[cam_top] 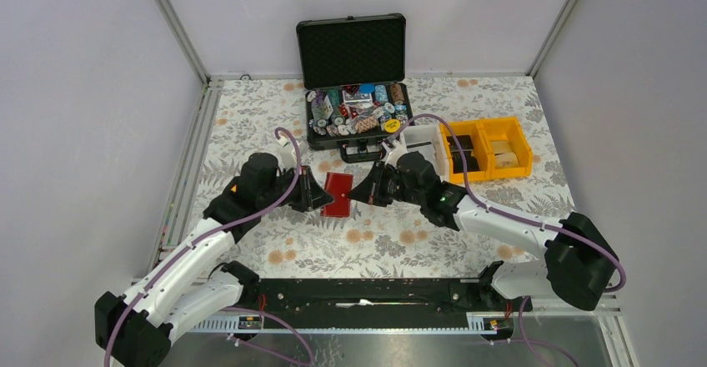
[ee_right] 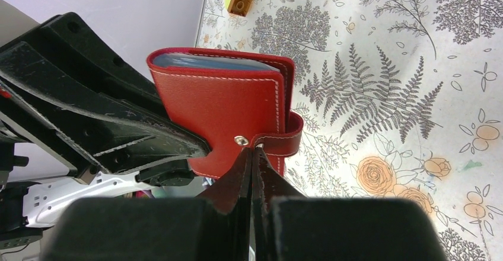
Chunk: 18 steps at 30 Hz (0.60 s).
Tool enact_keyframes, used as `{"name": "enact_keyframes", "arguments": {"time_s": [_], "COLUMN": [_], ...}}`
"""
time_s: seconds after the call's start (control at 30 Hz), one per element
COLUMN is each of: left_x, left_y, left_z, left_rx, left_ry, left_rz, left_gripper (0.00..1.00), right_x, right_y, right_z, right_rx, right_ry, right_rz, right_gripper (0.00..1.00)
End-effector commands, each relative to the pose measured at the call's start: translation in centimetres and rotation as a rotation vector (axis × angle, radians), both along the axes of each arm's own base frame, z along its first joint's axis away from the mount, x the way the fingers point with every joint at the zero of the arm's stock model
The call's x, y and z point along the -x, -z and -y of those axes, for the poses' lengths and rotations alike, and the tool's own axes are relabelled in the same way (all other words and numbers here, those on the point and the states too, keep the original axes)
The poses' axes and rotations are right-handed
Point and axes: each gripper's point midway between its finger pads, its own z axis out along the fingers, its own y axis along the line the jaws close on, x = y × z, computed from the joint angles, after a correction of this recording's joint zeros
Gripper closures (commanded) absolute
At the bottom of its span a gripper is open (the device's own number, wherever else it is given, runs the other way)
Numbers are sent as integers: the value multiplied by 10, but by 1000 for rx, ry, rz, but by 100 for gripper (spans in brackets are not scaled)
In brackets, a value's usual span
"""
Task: Put the credit cards into the card holder
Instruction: Close the card holder.
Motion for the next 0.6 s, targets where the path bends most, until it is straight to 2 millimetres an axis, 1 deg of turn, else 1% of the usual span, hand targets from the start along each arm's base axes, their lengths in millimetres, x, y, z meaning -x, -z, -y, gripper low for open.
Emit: {"name": "enact_keyframes", "arguments": {"time_s": [0.0,0.13,0.3,0.5,0.57], "left_x": [-1,-1,-2,-6,-8], "left_y": [-15,-14,-15,-15,-15], "left_z": [9,9,9,5,3], "left_rx": [50,43,41,34,33], "left_ry": [39,41,37,3,-9], "left_rz": [42,36,40,50,48], "left_gripper": [100,100,100,100,100], "right_x": [-4,-4,-1,1,2], "right_y": [-33,-37,-32,-16,-14], "right_z": [-18,-23,-26,-16,-12], "right_rx": [-62,-70,-60,9,19], "right_ry": [-36,-46,-59,-34,-24], "right_rz": [76,81,70,47,47], "right_gripper": [100,100,100,100,100]}}
